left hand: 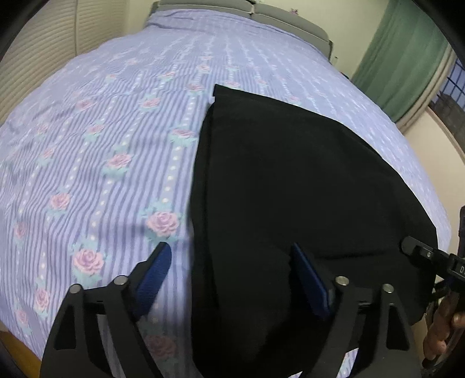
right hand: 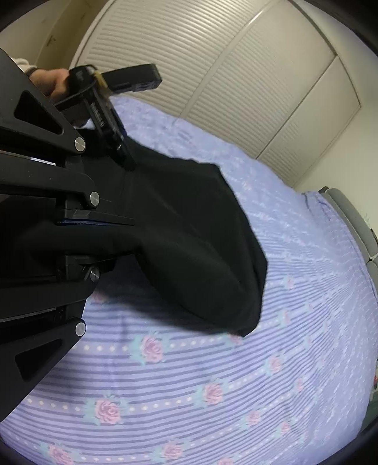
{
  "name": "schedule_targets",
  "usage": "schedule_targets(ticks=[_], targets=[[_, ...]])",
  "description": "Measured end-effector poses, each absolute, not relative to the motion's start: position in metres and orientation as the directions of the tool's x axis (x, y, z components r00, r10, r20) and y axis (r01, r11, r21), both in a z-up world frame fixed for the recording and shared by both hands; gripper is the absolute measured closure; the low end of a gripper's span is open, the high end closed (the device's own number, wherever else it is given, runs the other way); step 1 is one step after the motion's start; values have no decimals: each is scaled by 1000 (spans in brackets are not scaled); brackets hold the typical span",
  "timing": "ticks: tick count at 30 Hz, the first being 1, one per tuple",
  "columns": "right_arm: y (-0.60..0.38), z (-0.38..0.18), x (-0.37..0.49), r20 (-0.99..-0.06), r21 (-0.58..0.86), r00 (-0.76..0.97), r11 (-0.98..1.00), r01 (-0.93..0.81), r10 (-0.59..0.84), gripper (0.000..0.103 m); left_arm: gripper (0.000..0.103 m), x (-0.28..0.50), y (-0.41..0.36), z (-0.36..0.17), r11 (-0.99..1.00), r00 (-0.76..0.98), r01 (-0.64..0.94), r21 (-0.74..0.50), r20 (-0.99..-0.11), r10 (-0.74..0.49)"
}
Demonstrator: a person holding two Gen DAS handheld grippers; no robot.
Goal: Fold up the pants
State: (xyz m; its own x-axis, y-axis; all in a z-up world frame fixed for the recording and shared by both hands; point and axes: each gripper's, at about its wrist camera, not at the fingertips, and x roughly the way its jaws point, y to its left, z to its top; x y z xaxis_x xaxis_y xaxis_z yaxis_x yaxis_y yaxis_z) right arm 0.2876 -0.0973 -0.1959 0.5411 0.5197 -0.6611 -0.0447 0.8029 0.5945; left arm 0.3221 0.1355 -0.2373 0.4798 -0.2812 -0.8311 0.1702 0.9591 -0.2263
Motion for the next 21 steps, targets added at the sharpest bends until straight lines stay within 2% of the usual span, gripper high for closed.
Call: schedule_targets(ticks=[3,7,8,9,11,17,18,21], targets=[[-98,-199,292,-663,587,543,808,-49,514,91,17,322,126,-245,950,458,172,-261,-832,-312],[-98,-202,292,-656,602,547,797,-35,520,91,25,319,88,-245,938,446,272,-214,-836,-320],[-99,-203,291,-658,600,549,800,-30,515,91,29,319,83,-245,938,448,282,-201,-837,-314],[-102,-204,290,-662,595,552,803,-24,507,91,40,320,82,-245,935,445,288,-207,-836,-322],[-106,-206,290,-661,602,550,799,-17,510,91,45,322,82,-245,927,434,294,-234,-831,-347],[-105,-205,292,-658,600,551,800,-29,513,91,57,320,80,-229,919,452,333,-212,-820,-353],[-103,-203,290,-655,602,553,798,-31,515,91,66,320,81,-225,918,456,334,-213,-816,-356],[-102,-197,289,-634,624,557,780,-40,536,91,72,319,83,-205,912,471,348,-218,-800,-371]])
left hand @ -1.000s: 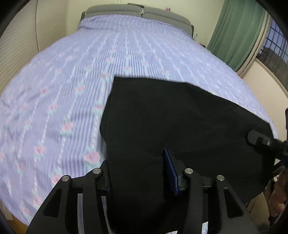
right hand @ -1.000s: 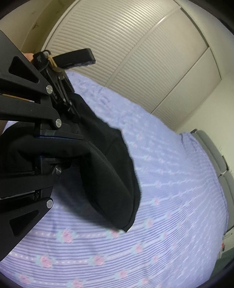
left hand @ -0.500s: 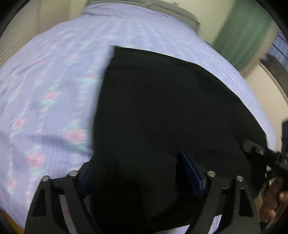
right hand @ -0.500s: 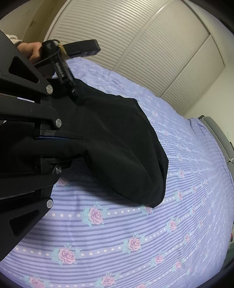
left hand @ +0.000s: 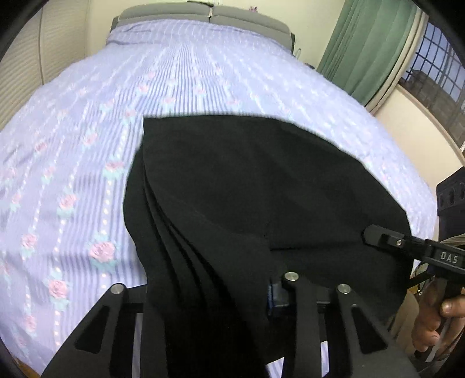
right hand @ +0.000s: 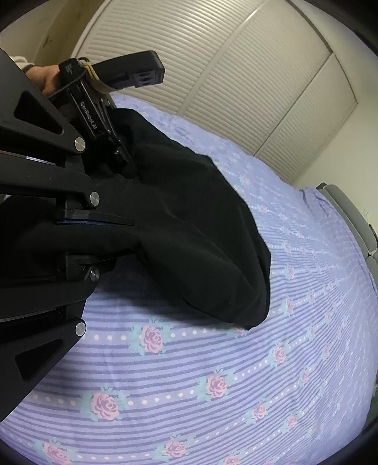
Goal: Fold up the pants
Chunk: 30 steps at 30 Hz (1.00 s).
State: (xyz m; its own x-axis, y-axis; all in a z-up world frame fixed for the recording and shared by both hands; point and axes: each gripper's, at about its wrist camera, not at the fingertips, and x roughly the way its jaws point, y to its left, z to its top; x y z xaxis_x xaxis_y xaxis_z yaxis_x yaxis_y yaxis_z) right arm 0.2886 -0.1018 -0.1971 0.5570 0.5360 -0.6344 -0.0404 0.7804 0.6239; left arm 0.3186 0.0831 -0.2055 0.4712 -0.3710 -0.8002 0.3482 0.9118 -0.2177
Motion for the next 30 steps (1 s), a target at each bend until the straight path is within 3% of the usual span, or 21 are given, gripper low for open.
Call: schedule_targets(ticks=[4,12,20,25,30], targets=[[-97,-174,290,-598,642,576,763,-72,558,91,79,321,87,-182,901,475,377,-215,-790,-387],[-86,-124,307,-541,677,590,727,-117,599,92,80,336,104,-141,898,503,395,-196,-771,-390],[-61,-71,324,-508,675,589,715,-181,628,92,80,350,134,-111,896,523,365,-253,-741,-422],[-50,-47,326,-518,644,594,737,-202,615,92,79,348,140,-117,883,505,354,-308,-732,-458],[-63,-61,319,-552,637,594,756,-153,585,92,76,342,123,-142,869,460,364,-335,-747,-480]])
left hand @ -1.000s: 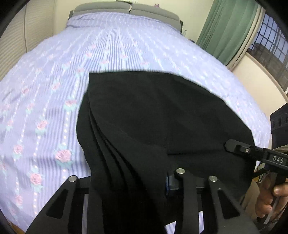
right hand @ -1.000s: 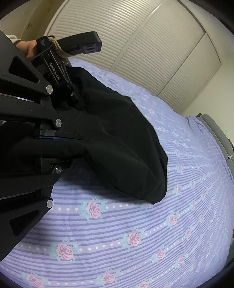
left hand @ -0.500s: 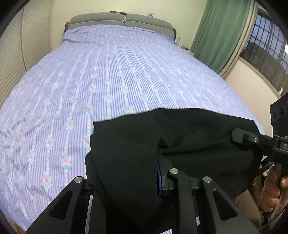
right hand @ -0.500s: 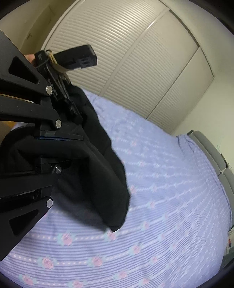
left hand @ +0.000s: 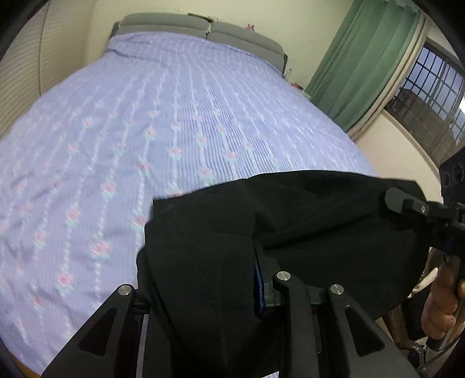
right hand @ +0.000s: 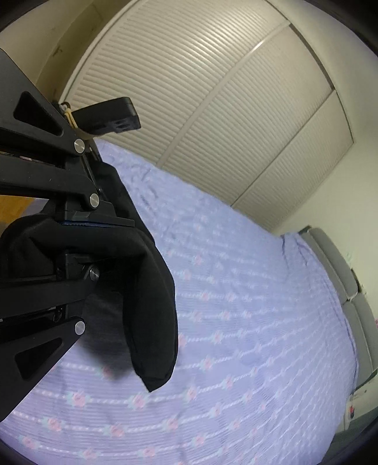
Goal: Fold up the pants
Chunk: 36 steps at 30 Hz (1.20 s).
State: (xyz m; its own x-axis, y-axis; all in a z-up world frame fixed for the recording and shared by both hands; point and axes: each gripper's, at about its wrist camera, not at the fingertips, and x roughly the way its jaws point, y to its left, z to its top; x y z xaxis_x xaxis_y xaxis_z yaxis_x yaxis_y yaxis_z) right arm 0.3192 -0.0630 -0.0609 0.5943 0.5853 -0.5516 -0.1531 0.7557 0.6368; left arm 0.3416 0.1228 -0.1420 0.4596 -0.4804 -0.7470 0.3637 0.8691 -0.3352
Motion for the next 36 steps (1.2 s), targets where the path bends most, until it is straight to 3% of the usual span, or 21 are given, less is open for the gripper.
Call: schedule_targets(ticks=[9,11,14,18,20,22,26,30,36], targets=[[-135,-144,271,-644,644,565,764,36,516,92,70,312,72,-202,864,363,416,-284,-819,-444],[-142,-159,265,-658,646,552,761,65,511,92,64,307,73,-217,874,356,405,-268,-835,-421],[-150,-189,259,-681,650,518,754,100,518,92,63,303,78,-222,885,367,397,-244,-841,-397],[-145,-209,258,-688,659,476,746,95,547,91,54,291,80,-215,901,409,401,-165,-848,-337],[-142,-206,256,-695,639,481,766,74,534,87,52,282,84,-205,916,447,383,-122,-843,-299],[-142,-202,256,-727,591,476,804,68,495,66,47,273,86,-197,933,488,353,-74,-836,-251],[-156,-187,253,-737,553,497,831,55,458,48,34,245,90,-174,977,581,197,-79,-793,-181],[-184,-166,256,-706,565,515,825,-3,486,46,12,210,75,-158,988,640,35,-148,-757,-136],[-218,-143,278,-654,613,453,775,-153,606,44,9,162,14,-150,949,723,-187,-254,-690,-42]])
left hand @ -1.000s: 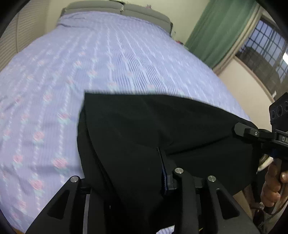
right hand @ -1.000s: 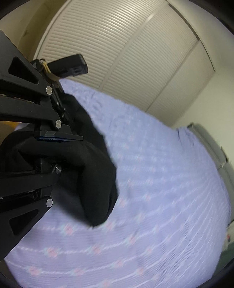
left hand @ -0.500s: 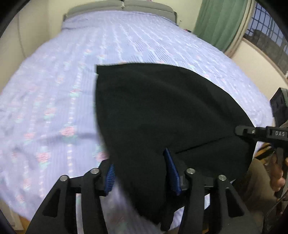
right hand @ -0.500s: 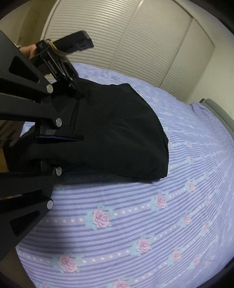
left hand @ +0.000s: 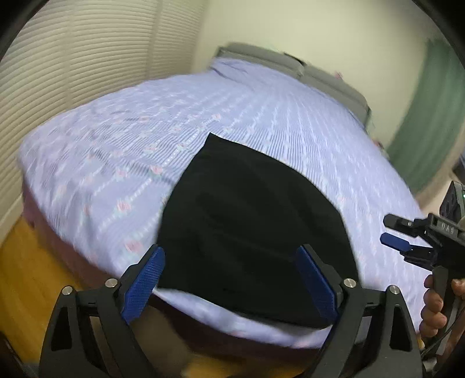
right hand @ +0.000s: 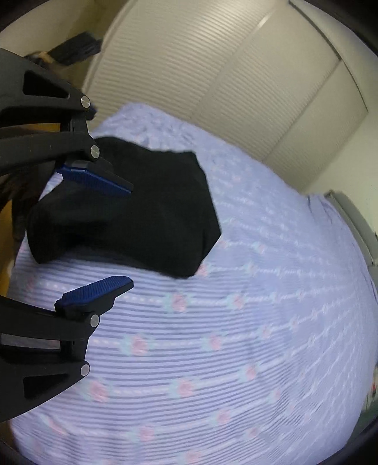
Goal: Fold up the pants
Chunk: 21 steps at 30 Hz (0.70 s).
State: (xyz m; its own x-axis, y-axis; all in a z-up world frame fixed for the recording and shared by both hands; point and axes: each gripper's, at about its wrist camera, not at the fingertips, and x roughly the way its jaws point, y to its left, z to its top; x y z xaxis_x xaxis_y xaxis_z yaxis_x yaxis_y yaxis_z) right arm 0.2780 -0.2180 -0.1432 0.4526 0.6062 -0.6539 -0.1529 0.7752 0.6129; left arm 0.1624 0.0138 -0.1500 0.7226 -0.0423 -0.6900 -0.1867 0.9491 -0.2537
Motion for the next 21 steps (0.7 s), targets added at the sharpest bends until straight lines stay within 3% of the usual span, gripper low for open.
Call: schedule_targets(ticks=[5,10,15,21], targets=[[-241,-135,308,-639,656,333,718,-235,693,40,9,147,-43,-166,906,747,-278,-318,-665,-4],[-246,-150,342,-695,625,233,731,-274,681,38,8,134,-90,-183,895,753,-282,-345,-658,-16],[-243,-174,367,-684,675,148,696,-244,715,38,8,139,-119,-203,858,686,-418,-298,-723,83],[-233,-178,380,-676,702,54,665,-254,734,38,8,139,-165,-208,862,691,-441,-251,-707,149]])
